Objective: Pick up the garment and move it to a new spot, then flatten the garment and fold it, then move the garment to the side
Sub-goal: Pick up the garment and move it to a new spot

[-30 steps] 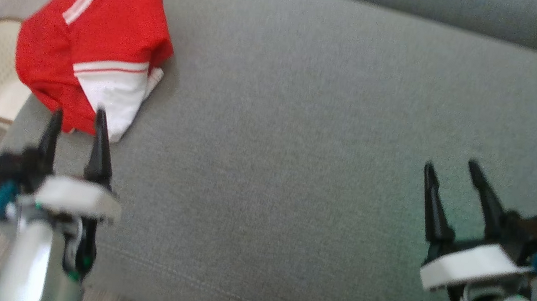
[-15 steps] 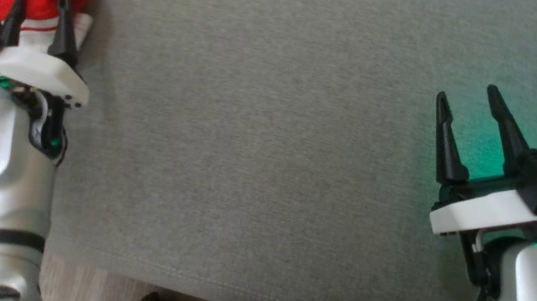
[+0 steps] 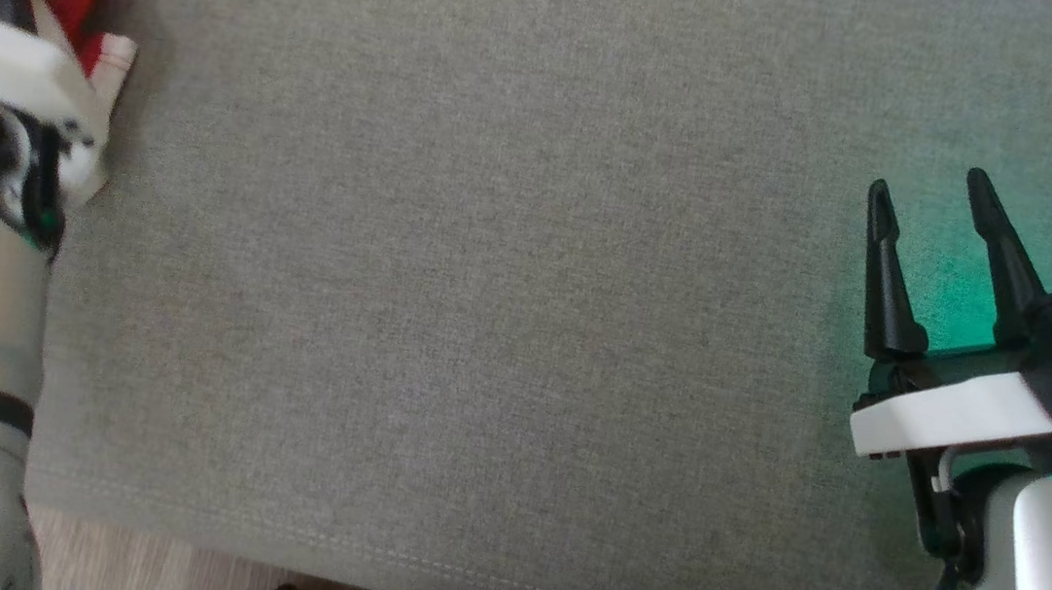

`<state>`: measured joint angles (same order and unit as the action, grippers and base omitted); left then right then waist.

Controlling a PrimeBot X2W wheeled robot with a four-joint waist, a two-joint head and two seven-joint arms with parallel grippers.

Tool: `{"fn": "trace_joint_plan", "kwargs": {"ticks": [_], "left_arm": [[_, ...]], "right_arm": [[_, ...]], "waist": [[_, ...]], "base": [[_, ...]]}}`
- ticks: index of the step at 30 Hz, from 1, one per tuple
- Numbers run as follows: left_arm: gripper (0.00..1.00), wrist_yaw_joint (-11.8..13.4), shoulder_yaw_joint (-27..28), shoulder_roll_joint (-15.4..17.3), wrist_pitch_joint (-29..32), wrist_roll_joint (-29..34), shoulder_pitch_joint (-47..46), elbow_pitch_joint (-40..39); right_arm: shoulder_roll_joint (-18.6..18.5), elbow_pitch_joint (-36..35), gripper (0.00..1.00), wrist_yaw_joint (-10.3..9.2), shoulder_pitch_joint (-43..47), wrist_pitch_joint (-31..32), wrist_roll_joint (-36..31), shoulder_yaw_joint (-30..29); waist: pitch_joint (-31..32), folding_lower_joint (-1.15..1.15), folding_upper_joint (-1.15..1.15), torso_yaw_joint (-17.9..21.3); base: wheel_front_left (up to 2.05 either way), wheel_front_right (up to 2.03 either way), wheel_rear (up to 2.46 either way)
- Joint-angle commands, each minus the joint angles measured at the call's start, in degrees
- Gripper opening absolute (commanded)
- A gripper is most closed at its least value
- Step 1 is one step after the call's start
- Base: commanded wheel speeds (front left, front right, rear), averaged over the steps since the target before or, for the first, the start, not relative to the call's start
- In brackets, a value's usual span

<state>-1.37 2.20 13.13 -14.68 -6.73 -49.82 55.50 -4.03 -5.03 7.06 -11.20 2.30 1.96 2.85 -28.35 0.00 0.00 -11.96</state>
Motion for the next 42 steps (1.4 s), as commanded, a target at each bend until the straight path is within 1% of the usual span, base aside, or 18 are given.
{"fn": "trace_joint_plan", "kwargs": {"ticks": [1, 4, 5, 6, 8, 9, 12, 18, 21, 24, 27, 30, 34, 35, 36, 39, 42], "left_arm": [[0.0, 0.6, 1.6, 3.6, -0.3, 0.1, -1.1, -4.6], [0.0, 1.0, 2.6, 3.4, -0.3, 0.0, 1.0, -11.4], [0.0, 1.5, 3.5, 3.3, -0.3, 0.1, 3.0, -16.2], [0.0, 1.7, 3.8, 3.1, -0.3, 0.1, 4.2, -18.8], [0.0, 1.7, 4.4, 2.9, -0.3, 0.2, 7.0, -23.2], [0.0, 1.7, 4.8, 2.4, -0.3, 0.2, 10.2, -27.4], [0.0, 1.3, 4.7, 1.6, -0.3, 0.4, 15.5, -33.9], [0.0, 1.0, 3.5, -1.5, -0.3, 0.2, 28.2, -46.8], [0.0, 1.0, 1.9, -2.8, 0.8, 0.5, 33.9, -52.8], [0.0, 0.3, -0.7, -3.9, 2.6, 1.0, 37.7, -57.6], [0.0, -0.1, -3.7, -5.3, 4.2, 1.5, 39.7, -60.7], [0.0, -0.9, -7.1, -6.7, 5.1, 1.4, 39.6, -61.6], [0.0, -2.4, -12.1, -8.3, 6.3, 0.6, 36.9, -60.6], [0.0, -2.4, -12.1, -8.3, 6.3, 0.6, 36.9, -60.6], [0.0, -2.7, -13.5, -8.6, 6.4, 0.5, 35.8, -60.3], [0.0, -3.6, -18.1, -9.2, 6.9, 1.2, 32.5, -58.7], [0.0, -4.1, -22.6, -9.5, 7.8, 3.3, 28.9, -55.7]], "right_arm": [[0.6, -1.5, 1.0, 0.43, -0.5, -0.8, 0.5, 0.9], [0.8, -0.8, 1.0, 0.43, -0.1, -1.6, 0.9, 0.4], [0.9, -0.3, 1.0, 0.43, 0.2, -2.1, 1.2, 0.2], [0.9, -0.1, 1.0, 0.43, 0.5, -2.5, 1.3, -0.1], [1.0, 0.3, 1.0, 0.43, 1.2, -2.9, 1.5, -0.4], [1.1, 0.8, 1.0, 0.43, 1.9, -3.4, 1.9, -0.6], [1.1, 1.3, 1.0, 0.43, 3.1, -4.0, 2.3, -1.0], [1.1, 2.0, 1.0, 0.43, 6.2, -4.7, 4.3, -1.2], [1.1, 2.1, 1.0, 0.43, 7.7, -4.7, 5.1, -1.0], [1.1, 1.6, 1.0, 0.43, 8.8, -4.5, 5.5, -1.3], [1.1, 1.1, 1.0, 0.43, 9.0, -4.3, 5.3, -1.3], [1.1, 0.6, 1.0, 0.43, 9.0, -4.1, 5.4, -1.8], [1.1, -0.5, 1.0, 0.43, 8.3, -3.9, 5.7, -1.4], [1.1, -0.5, 1.0, 0.43, 8.3, -3.9, 5.7, -1.4], [1.1, -0.7, 1.0, 0.43, 7.9, -3.9, 6.0, -1.2], [1.1, -0.9, 1.0, 0.43, 7.2, -4.2, 6.6, -1.0], [1.1, -0.8, 1.0, 0.43, 6.5, -4.9, 7.8, -1.6]], "waist": [[1.3, 0.0, 0.0, -0.3], [3.8, 0.0, 0.0, -0.4], [5.7, 0.0, 0.0, -0.3], [6.9, 0.0, 0.0, -0.4], [8.9, 0.0, 0.0, -0.2], [11.1, 0.0, 0.0, 0.3], [14.1, 0.0, 0.0, 1.1], [19.1, 0.0, 0.0, 3.2], [21.1, 0.0, 0.0, 4.5], [21.8, 0.0, 0.0, 5.8], [21.7, 0.0, 0.0, 7.7], [21.2, 0.0, 0.0, 9.9], [19.2, 0.0, 0.0, 14.0], [19.2, 0.0, 0.0, 14.0], [18.6, 0.0, 0.0, 15.1], [16.3, 0.0, 0.0, 18.5], [13.8, 0.0, 0.0, 21.6]], "base": [[0.0, 0.0, 0.0], [0.0, 0.0, 0.0], [0.0, 0.0, 0.0], [0.0, 0.0, 0.0], [0.0, 0.0, 0.0], [0.0, 0.0, 0.0], [0.0, 0.0, 0.0], [0.0, 0.0, 0.0], [0.0, 0.0, 0.0], [0.0, 0.0, 0.0], [0.0, 0.0, 0.0], [0.0, 0.0, 0.0], [0.0, 0.0, 0.0], [0.0, 0.0, 0.0], [0.0, 0.0, 0.0], [0.0, 0.0, 0.0], [0.0, 0.0, 0.0]]}}
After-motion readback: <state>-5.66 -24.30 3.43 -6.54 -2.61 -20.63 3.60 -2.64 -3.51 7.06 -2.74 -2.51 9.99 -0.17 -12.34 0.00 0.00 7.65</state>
